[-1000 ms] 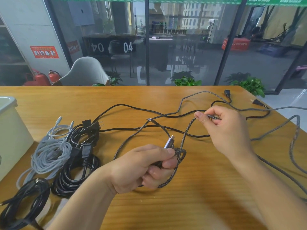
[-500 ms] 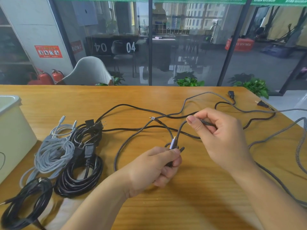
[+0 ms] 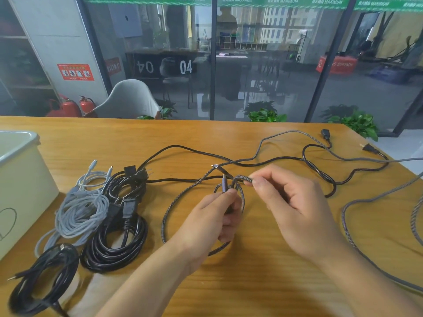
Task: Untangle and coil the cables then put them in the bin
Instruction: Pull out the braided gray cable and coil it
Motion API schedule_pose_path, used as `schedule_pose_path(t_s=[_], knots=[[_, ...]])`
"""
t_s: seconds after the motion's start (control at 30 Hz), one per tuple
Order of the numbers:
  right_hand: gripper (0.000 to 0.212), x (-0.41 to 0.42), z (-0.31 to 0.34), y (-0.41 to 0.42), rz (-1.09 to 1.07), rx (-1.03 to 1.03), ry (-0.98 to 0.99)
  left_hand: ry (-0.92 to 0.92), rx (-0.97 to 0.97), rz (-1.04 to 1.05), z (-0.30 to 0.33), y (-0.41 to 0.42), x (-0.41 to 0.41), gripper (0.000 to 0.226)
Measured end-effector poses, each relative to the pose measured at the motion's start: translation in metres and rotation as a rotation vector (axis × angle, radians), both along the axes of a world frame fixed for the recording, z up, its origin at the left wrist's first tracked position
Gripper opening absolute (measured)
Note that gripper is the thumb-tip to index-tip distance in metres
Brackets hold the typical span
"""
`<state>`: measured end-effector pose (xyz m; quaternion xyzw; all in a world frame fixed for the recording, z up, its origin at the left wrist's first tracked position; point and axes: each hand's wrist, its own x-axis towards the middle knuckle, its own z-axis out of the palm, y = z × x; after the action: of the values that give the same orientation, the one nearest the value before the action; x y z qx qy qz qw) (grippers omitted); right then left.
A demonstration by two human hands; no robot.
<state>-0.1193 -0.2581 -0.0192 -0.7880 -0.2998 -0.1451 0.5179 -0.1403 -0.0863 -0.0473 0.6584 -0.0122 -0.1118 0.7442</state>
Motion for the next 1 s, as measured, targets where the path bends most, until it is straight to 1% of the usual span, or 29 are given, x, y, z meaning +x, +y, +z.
schedule_pose_path(t_s=[0.07, 0.17, 0.27, 0.33, 0.4, 0.47, 0.57, 0.7, 0.8, 0.87, 1.0], knots=[[0.021, -0.002, -0.001, 0.001, 0.039, 0.001, 0.028, -0.012, -0.036, 0.007, 0.001, 0.000, -0.001, 0.036], [0.022, -0.005, -0.002, 0.004, 0.078, -0.035, 0.022, -0.072, -0.044, 0.019, 0.004, 0.000, -0.002, 0.052], [0.017, -0.008, -0.003, 0.009, 0.099, -0.090, -0.013, -0.122, -0.014, 0.045, 0.005, 0.001, -0.002, 0.061], [0.018, -0.011, -0.005, 0.012, 0.108, -0.106, -0.012, -0.143, -0.003, 0.069, 0.005, 0.001, -0.002, 0.065], [0.019, -0.013, -0.008, 0.015, 0.114, -0.144, -0.011, -0.125, -0.010, 0.114, 0.005, 0.003, -0.002, 0.053], [0.014, -0.016, -0.012, 0.019, 0.110, -0.210, -0.017, -0.102, -0.005, 0.168, 0.004, 0.004, -0.002, 0.039], [0.011, -0.018, -0.017, 0.023, 0.133, -0.273, -0.007, -0.087, -0.002, 0.250, 0.002, 0.005, -0.001, 0.029], [0.014, -0.021, -0.016, 0.026, 0.100, -0.388, -0.027, -0.132, -0.031, 0.294, 0.005, 0.011, 0.002, 0.025], [0.024, -0.021, -0.014, 0.025, 0.085, -0.488, -0.003, -0.160, -0.080, 0.303, 0.008, 0.014, 0.004, 0.025], [0.029, -0.022, -0.012, 0.025, 0.134, -0.504, 0.099, -0.159, -0.118, 0.309, 0.009, 0.015, 0.003, 0.027], [0.032, -0.022, -0.011, 0.027, 0.304, -0.398, 0.465, -0.143, -0.237, 0.318, 0.010, 0.017, 0.004, 0.028]])
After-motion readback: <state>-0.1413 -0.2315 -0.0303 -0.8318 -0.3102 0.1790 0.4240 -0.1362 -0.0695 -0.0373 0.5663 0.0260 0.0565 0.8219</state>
